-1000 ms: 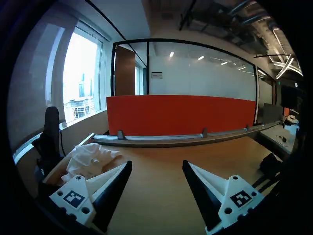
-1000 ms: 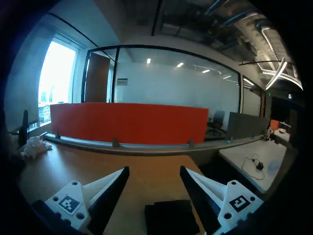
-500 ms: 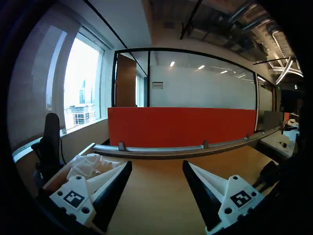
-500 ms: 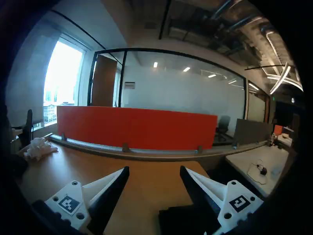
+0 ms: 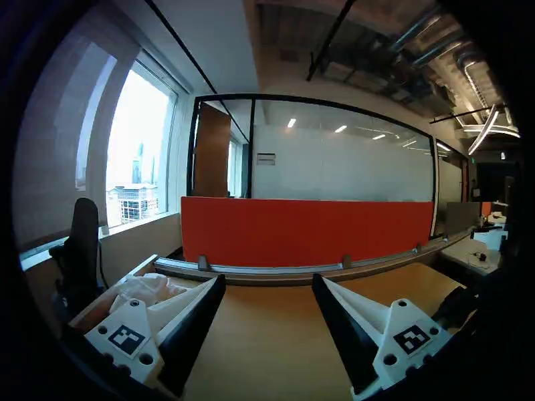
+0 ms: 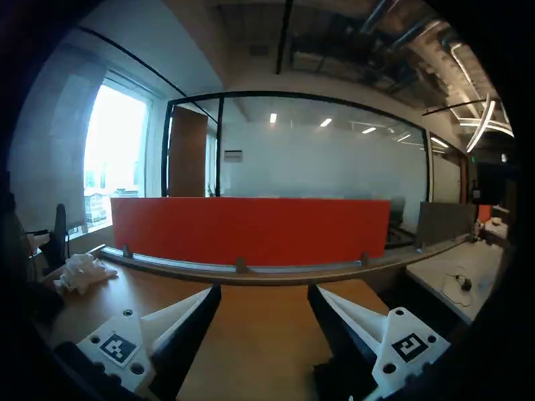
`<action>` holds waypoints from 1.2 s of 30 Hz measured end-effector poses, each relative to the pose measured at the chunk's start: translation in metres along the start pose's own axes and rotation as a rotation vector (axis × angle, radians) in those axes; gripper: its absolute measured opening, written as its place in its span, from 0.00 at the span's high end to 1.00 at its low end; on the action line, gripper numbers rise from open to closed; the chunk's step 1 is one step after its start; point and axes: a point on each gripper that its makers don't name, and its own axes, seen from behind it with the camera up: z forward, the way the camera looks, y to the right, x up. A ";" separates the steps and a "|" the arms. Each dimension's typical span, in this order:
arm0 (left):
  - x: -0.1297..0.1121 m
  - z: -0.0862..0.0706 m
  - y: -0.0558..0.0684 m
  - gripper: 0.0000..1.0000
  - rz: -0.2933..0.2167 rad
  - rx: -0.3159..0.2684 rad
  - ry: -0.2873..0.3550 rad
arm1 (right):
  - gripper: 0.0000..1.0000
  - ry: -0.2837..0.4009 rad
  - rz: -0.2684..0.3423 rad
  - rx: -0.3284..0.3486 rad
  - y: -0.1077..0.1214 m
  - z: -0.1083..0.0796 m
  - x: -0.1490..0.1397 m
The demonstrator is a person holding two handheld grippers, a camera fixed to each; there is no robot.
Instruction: Fold towel
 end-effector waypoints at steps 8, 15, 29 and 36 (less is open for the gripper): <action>0.004 -0.001 0.002 0.05 0.002 -0.008 0.019 | 0.00 0.026 0.001 0.019 -0.027 0.005 0.009; 0.012 -0.003 -0.003 0.05 0.016 0.005 0.051 | 0.00 0.028 -0.003 0.031 -0.038 0.005 0.015; -0.009 -0.004 -0.011 0.05 -0.008 0.039 0.069 | 0.00 0.034 0.000 0.039 -0.045 -0.002 0.040; -0.032 -0.005 -0.013 0.05 0.036 0.043 0.063 | 0.00 0.035 0.014 0.042 -0.048 -0.005 0.039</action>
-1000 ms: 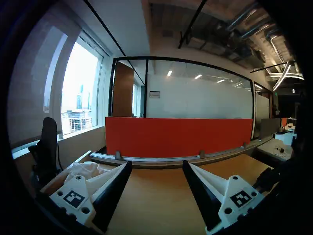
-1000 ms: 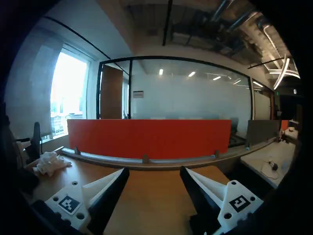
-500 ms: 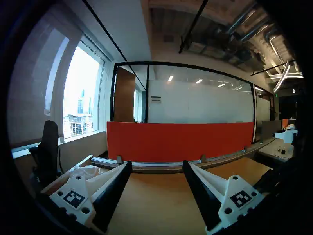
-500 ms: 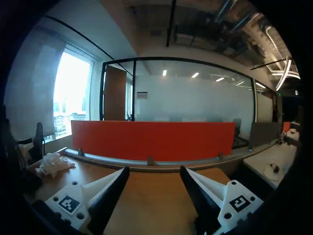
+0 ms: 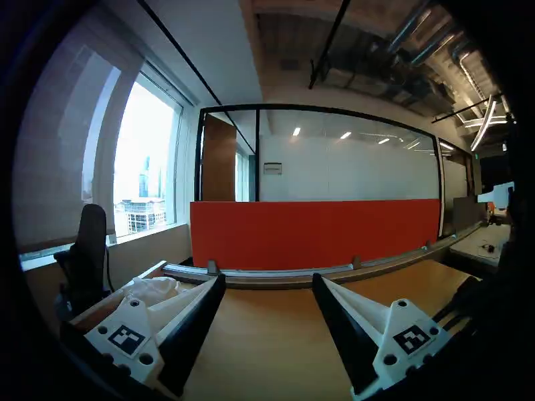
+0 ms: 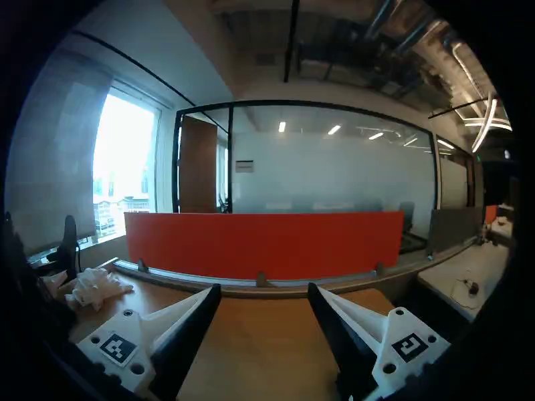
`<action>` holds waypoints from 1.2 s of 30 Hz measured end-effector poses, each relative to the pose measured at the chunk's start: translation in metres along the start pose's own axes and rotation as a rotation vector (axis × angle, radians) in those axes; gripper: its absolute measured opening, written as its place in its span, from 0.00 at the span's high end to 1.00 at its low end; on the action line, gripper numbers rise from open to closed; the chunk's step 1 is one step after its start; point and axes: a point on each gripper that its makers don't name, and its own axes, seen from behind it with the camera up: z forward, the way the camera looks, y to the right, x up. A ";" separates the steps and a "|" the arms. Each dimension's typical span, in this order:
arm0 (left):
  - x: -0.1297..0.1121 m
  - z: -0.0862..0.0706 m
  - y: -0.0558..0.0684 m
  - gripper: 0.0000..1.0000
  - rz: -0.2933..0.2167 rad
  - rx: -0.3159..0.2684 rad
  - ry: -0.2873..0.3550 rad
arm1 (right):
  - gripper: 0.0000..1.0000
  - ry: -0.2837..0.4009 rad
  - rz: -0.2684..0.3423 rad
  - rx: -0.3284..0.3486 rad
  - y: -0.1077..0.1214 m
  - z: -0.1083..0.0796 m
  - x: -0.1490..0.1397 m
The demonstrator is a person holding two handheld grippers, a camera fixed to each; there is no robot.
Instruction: Fold towel
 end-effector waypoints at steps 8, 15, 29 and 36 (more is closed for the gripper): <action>-0.038 -0.002 -0.004 0.05 0.014 0.001 -0.010 | 0.00 0.000 -0.003 -0.012 -0.003 -0.001 -0.013; -0.068 -0.001 -0.013 0.05 0.010 0.005 -0.004 | 0.00 0.012 -0.019 -0.010 -0.013 0.003 -0.027; -0.131 -0.006 -0.013 0.04 0.027 0.014 -0.013 | 0.00 0.015 -0.003 -0.009 -0.014 0.007 -0.071; -0.153 -0.011 -0.010 0.04 0.032 0.019 -0.012 | 0.00 0.018 -0.014 -0.013 -0.008 0.006 -0.087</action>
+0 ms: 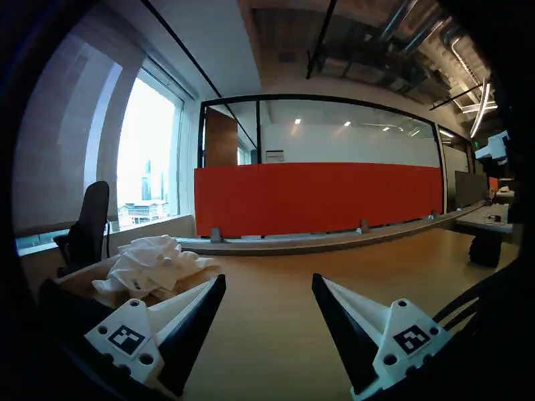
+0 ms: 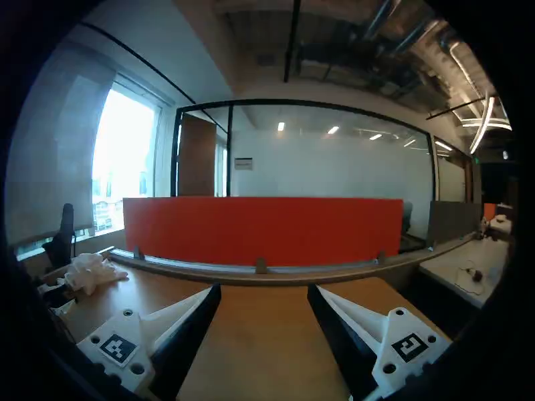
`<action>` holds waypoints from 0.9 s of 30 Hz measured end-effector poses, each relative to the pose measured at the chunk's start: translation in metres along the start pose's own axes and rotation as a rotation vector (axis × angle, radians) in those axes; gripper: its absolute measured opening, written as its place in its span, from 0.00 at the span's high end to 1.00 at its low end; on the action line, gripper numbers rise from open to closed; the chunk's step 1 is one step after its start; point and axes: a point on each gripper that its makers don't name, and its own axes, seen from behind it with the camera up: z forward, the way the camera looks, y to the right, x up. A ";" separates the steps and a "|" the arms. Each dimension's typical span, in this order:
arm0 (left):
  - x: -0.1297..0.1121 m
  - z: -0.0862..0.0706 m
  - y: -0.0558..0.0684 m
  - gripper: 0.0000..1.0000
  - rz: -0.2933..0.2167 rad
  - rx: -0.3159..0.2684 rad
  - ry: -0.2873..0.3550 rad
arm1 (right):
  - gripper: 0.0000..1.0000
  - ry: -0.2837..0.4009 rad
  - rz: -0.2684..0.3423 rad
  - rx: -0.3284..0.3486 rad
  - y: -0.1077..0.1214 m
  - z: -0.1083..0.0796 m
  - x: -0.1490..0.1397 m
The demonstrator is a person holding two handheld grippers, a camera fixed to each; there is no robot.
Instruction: Fold towel
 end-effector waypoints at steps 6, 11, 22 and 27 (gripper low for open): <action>-0.014 0.000 0.000 0.04 -0.009 0.005 0.002 | 0.00 0.002 -0.009 0.000 0.003 -0.001 -0.005; -0.020 0.000 0.000 0.04 -0.008 0.004 0.003 | 0.00 0.004 -0.017 0.000 0.003 -0.001 -0.010; -0.034 0.002 -0.007 0.04 -0.012 0.019 -0.002 | 0.00 -0.008 -0.020 -0.002 0.003 0.002 -0.022; -0.035 0.002 -0.009 0.05 -0.018 0.024 -0.001 | 0.00 -0.011 -0.025 0.001 0.001 0.004 -0.020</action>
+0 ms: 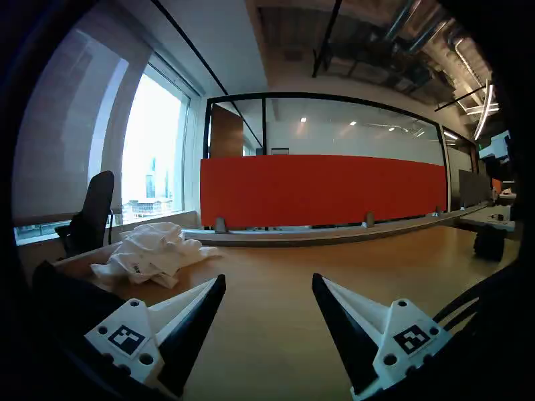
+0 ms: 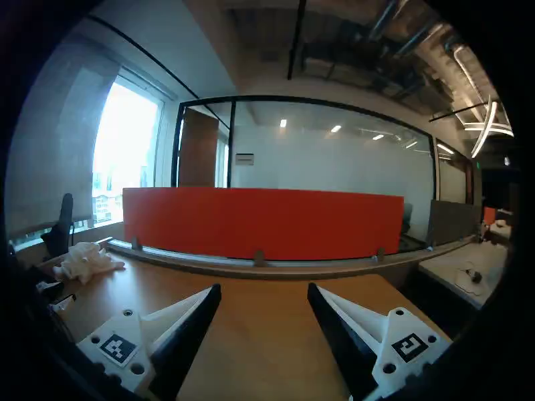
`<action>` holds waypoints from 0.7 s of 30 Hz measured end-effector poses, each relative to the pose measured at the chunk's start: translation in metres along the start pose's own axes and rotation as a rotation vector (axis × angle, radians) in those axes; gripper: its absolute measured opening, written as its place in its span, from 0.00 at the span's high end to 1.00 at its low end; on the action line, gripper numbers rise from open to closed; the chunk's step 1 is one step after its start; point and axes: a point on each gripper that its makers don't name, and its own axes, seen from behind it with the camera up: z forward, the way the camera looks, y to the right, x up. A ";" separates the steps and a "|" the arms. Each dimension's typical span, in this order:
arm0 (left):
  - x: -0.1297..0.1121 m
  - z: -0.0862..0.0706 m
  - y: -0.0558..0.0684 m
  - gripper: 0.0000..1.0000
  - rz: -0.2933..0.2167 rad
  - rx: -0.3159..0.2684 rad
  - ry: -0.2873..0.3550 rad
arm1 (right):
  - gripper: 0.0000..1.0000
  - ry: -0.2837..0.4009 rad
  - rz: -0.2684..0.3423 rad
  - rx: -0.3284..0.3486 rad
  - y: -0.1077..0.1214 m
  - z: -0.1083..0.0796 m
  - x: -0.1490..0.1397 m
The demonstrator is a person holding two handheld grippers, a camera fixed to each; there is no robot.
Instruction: Fold towel
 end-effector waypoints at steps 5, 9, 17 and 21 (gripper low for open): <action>0.000 -0.002 0.000 0.04 -0.004 -0.003 0.003 | 0.00 0.002 0.001 -0.002 0.002 0.001 0.000; -0.001 -0.003 0.001 0.04 -0.004 -0.010 0.003 | 0.00 -0.001 0.001 -0.006 0.004 0.001 -0.003; -0.002 -0.004 0.001 0.04 -0.005 -0.011 0.003 | 0.00 -0.005 0.002 -0.010 0.006 0.002 -0.005; -0.002 -0.004 0.001 0.04 -0.006 -0.011 0.003 | 0.00 -0.002 -0.001 -0.012 0.007 0.003 -0.004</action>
